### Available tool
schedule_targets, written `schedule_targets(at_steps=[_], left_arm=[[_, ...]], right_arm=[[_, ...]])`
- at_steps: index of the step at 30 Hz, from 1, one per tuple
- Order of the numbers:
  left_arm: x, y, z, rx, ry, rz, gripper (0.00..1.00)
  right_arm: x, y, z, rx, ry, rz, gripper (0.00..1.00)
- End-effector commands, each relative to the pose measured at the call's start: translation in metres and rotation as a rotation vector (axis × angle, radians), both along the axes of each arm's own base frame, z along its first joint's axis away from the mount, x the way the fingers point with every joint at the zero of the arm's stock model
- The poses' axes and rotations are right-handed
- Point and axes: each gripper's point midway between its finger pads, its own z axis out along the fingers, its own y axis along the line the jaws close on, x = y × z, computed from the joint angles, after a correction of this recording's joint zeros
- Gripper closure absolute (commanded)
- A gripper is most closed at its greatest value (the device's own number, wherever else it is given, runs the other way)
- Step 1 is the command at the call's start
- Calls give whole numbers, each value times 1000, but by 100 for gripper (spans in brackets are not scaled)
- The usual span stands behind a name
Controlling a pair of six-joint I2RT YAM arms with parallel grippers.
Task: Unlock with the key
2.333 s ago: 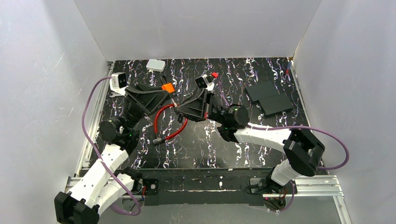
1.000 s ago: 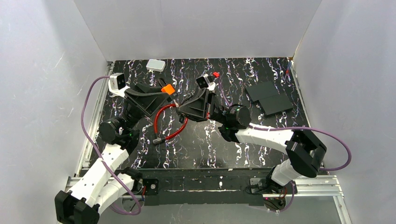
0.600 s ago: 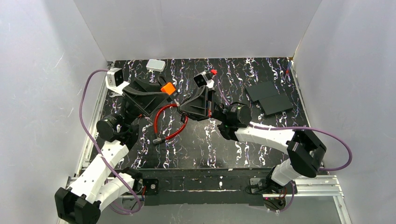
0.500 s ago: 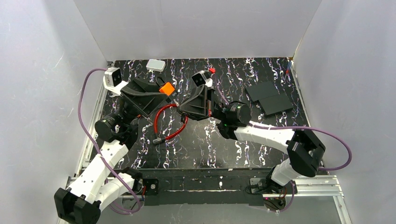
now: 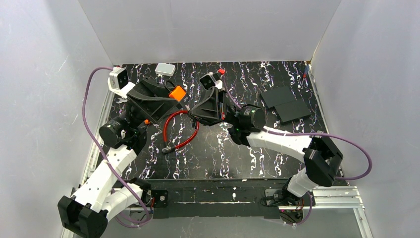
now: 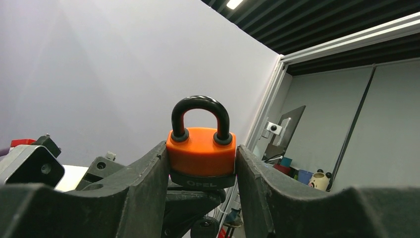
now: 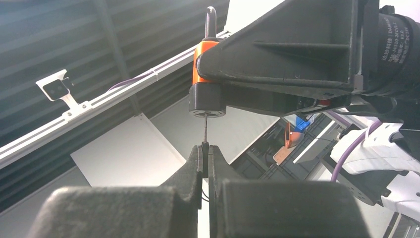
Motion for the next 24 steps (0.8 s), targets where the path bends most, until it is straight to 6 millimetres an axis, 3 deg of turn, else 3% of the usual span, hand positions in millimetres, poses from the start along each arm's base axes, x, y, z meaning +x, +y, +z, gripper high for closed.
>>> schedule_targets(at_steps=[1, 12, 24], left_arm=[[-37, -4, -2, 83, -162, -77, 100], [-38, -3, -6, 78, -147, -78, 100], [-35, -6, -12, 90, -129, -94, 100]], right_arm=[[-18, -55, 53, 257, -105, -56, 99], [-18, -56, 54, 239, -116, -114, 99], [-6, -41, 59, 197, -94, -144, 99]])
